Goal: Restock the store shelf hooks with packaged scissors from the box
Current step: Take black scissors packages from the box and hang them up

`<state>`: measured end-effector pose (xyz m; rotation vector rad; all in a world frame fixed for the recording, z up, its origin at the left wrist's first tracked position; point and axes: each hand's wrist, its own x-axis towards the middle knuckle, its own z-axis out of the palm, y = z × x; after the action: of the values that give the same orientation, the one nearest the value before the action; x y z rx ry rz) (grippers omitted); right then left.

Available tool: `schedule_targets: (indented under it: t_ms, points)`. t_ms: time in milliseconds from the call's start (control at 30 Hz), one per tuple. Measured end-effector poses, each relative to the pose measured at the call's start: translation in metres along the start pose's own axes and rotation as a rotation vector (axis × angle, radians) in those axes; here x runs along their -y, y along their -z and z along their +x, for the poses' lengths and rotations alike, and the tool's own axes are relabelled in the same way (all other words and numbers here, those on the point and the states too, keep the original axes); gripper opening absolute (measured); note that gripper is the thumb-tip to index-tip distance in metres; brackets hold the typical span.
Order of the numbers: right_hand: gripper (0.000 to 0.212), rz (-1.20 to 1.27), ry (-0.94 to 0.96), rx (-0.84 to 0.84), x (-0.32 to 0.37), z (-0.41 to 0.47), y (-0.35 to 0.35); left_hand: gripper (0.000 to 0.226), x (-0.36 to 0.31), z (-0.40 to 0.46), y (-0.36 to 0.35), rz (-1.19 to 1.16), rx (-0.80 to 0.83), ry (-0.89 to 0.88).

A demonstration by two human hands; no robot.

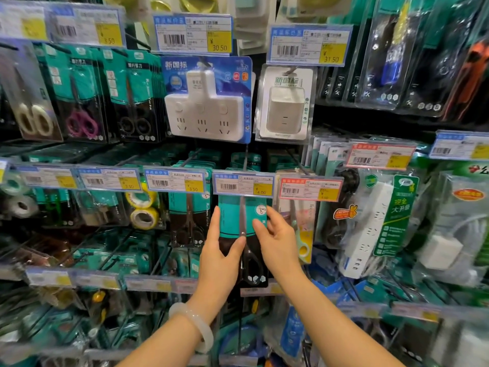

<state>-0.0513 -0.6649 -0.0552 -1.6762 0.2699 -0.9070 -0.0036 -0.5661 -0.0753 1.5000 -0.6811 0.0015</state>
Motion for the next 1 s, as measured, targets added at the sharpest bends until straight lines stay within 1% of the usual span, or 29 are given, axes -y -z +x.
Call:
schedule_targets:
  t_ms: [167,267,333,400,500,567,600,700,800,900,1000]
  points:
    - [0.029,-0.001,-0.010,-0.050,-0.002,0.010,-0.001,0.072,-0.004,0.011,-0.002,0.029,0.042,0.027]
    - [0.025,-0.068,-0.077,-0.061,-0.004,0.015,-0.008,0.073,0.001,0.019,-0.001,0.084,0.054,0.068]
    - [0.026,-0.219,-0.100,-0.104,-0.005,0.021,-0.010,0.077,0.004,0.024,0.000,0.163,0.104,0.113]
    - [0.033,-0.402,-0.131,-0.112,-0.004,0.024,-0.010,0.083,0.005,0.024,-0.001,0.273,0.175,0.161]
    - [0.047,-0.648,-0.146,-0.011,-0.011,0.015,-0.005,0.086,0.005,0.009,-0.005,0.559,0.201,0.173]
    - [0.053,-0.733,-0.133,0.070,-0.017,-0.003,0.001,0.082,0.006,-0.004,-0.007,0.749,0.223,0.114]
    - [0.054,-0.767,-0.120,0.113,-0.021,-0.014,0.007,0.079,0.007,-0.011,-0.010,0.839,0.268,0.065]
    - [0.053,-0.966,-0.108,0.243,-0.029,-0.040,0.035,0.070,0.004,-0.029,-0.022,1.023,0.471,-0.075]
    - [0.055,-1.230,-0.119,0.305,-0.035,-0.059,0.071,0.068,0.003,-0.039,-0.041,1.091,0.621,-0.169]
    - [0.057,-1.389,-0.267,0.347,-0.035,-0.085,0.113,0.067,0.003,-0.055,-0.075,1.102,0.752,-0.282]
    - [0.053,-1.445,-0.372,0.271,-0.040,-0.122,0.160,0.063,0.003,-0.084,-0.115,1.057,0.907,-0.355]
